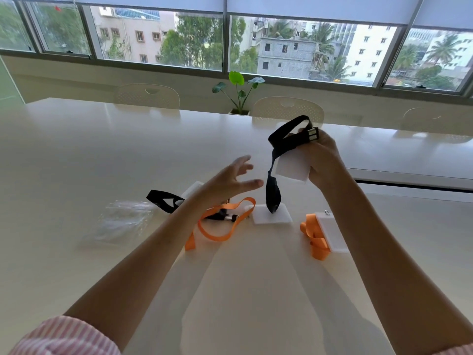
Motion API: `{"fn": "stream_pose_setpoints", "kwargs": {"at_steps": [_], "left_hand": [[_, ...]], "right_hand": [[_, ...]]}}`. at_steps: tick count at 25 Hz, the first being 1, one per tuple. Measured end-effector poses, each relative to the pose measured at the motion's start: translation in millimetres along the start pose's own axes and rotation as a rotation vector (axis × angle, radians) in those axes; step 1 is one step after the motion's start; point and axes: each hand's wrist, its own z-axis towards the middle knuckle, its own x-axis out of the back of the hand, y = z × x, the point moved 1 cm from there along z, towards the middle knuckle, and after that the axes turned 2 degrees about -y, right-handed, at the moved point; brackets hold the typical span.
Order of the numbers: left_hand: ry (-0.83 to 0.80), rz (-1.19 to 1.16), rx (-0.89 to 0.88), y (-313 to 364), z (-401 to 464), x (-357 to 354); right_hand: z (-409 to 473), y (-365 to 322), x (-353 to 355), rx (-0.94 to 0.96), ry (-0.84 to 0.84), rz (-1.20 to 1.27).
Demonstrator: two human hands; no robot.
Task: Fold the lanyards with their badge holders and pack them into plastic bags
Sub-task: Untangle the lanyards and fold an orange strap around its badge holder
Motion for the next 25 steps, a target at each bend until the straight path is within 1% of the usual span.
{"fn": "stream_pose_setpoints", "kwargs": {"at_steps": [2, 3, 4, 6, 9, 11, 12, 13, 15, 18, 20, 23, 25], "left_hand": [[-0.162, -0.254, 0.033, 14.2, 1.1, -9.3], [-0.226, -0.316, 0.045, 17.4, 0.0, -13.7], [-0.255, -0.315, 0.054, 19.1, -1.3, -17.1], [-0.203, -0.255, 0.098, 18.5, -3.9, -19.3], [-0.100, -0.300, 0.233, 16.5, -4.2, -10.3], [-0.099, -0.346, 0.317, 17.9, -7.9, -2.6], [-0.130, -0.350, 0.334, 18.8, -11.2, -0.9], [-0.174, -0.342, 0.336, 20.1, -15.4, -1.3], [-0.245, -0.300, 0.347, 21.6, -24.5, -10.0], [-0.211, -0.173, 0.458, 22.9, -35.4, -35.7], [-0.196, -0.099, 0.485, 22.4, -43.1, -56.1], [-0.249, -0.002, 0.412, 20.3, -56.2, -79.9], [-0.246, 0.178, 0.308, 18.8, -65.5, -85.7]], "right_hand": [[-2.8, 1.4, -2.8, -0.038, -0.133, 0.076], [-2.5, 2.2, -1.8, -0.063, -0.170, 0.096], [-2.8, 2.8, 0.2, -0.077, -0.189, 0.087], [-4.9, 6.0, 6.7, -0.101, -0.192, 0.001], [-16.4, 13.5, 16.6, -0.166, -0.161, -0.244], [-27.7, 21.6, 23.8, -0.290, -0.132, -0.410], [-34.4, 26.0, 25.2, -0.369, -0.141, -0.473], [-42.5, 31.0, 25.6, -0.435, -0.165, -0.508], [-59.7, 43.2, 24.1, -0.516, -0.193, -0.491], [-83.2, 61.6, 22.4, -0.545, -0.189, -0.464], [-95.9, 69.9, 22.1, -0.533, -0.217, -0.492], [-111.2, 74.5, 22.2, -0.513, -0.271, -0.550], [-116.1, 74.2, 25.8, -0.457, -0.314, -0.694]]}}
